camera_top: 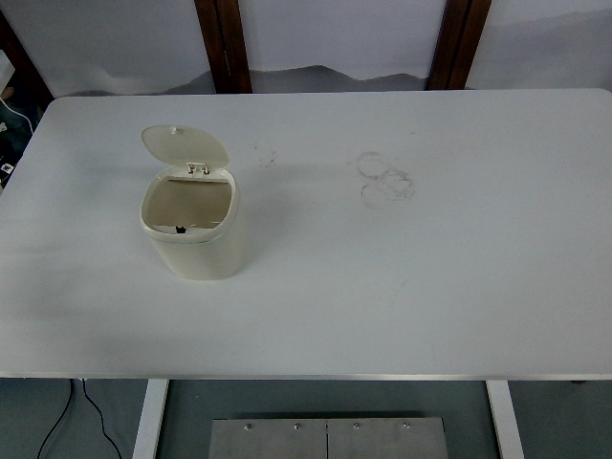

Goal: Close trash bin

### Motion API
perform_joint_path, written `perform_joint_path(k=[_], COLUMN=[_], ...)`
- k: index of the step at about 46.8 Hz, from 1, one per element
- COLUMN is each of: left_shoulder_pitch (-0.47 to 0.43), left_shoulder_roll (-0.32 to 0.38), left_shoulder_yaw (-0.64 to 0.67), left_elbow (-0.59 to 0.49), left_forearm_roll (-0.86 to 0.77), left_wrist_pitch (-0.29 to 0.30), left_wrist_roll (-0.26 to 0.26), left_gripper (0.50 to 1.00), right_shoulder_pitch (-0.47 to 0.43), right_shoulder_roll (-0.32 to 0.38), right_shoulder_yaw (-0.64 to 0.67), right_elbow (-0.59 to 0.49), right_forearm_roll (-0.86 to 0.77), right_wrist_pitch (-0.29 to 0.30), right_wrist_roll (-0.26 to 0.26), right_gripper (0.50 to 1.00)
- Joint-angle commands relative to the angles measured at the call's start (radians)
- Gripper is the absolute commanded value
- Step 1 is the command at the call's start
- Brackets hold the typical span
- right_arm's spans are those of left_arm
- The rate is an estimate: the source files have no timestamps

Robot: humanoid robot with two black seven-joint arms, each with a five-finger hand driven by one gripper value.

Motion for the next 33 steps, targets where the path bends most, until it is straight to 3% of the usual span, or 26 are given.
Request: perform_joint_path(k=[1, 33], left_shoulder_pitch=[0.000, 0.012], left_shoulder_roll=[0.000, 0.000], left_shoulder_yaw=[0.001, 0.001], left_elbow=[0.000, 0.000], left_forearm_roll=[0.000, 0.002], left_wrist_pitch=[0.000, 0.002], left_wrist_roll=[0.000, 0.000], left_gripper=[1.000, 1.000], right_shoulder_pitch=[0.000, 0.000], right_shoulder_roll=[0.000, 0.000], right_shoulder_yaw=[0.000, 0.000], right_elbow=[0.000, 0.000], right_forearm_roll=[0.000, 0.000], right_wrist_pitch=[0.000, 0.000], right_wrist_roll=[0.000, 0.000], right_gripper=[0.995, 0.995])
